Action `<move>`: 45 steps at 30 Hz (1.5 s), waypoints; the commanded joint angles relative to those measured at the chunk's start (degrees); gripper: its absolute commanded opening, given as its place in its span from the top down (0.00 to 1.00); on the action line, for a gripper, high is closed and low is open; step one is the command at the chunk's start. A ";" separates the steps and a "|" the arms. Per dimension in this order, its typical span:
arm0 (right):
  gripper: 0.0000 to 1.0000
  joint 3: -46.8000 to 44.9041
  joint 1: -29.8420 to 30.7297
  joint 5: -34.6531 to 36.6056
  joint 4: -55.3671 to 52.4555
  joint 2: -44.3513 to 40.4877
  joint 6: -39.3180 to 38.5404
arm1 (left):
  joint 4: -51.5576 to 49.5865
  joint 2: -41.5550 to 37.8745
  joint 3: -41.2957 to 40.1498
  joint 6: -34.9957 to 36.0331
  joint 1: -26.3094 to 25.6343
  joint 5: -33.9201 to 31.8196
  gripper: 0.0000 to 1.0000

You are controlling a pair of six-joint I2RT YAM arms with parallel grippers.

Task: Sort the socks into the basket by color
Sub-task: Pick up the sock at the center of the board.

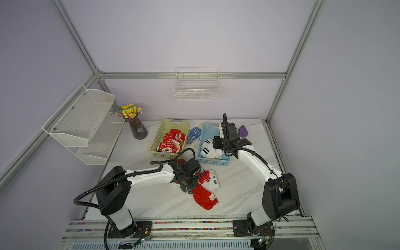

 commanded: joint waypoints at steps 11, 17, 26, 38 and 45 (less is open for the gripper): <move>0.79 1.18 0.08 -0.87 0.18 1.18 0.17 | 0.54 -3.10 2.84 -1.46 -0.27 1.67 0.85; 0.79 0.58 0.07 -0.92 0.21 1.01 0.10 | 0.58 -6.09 2.93 -1.84 -0.27 2.58 0.90; 0.79 0.34 0.09 -0.78 0.55 1.39 0.10 | 0.58 -10.17 3.28 -2.19 -0.21 3.77 0.98; 0.79 0.58 0.09 -0.78 0.47 1.09 0.05 | -1.08 -14.27 6.20 -0.99 -0.15 3.57 1.00; 0.79 0.72 0.08 -0.78 0.48 1.09 0.09 | -4.66 -15.62 9.98 1.68 0.23 0.82 1.00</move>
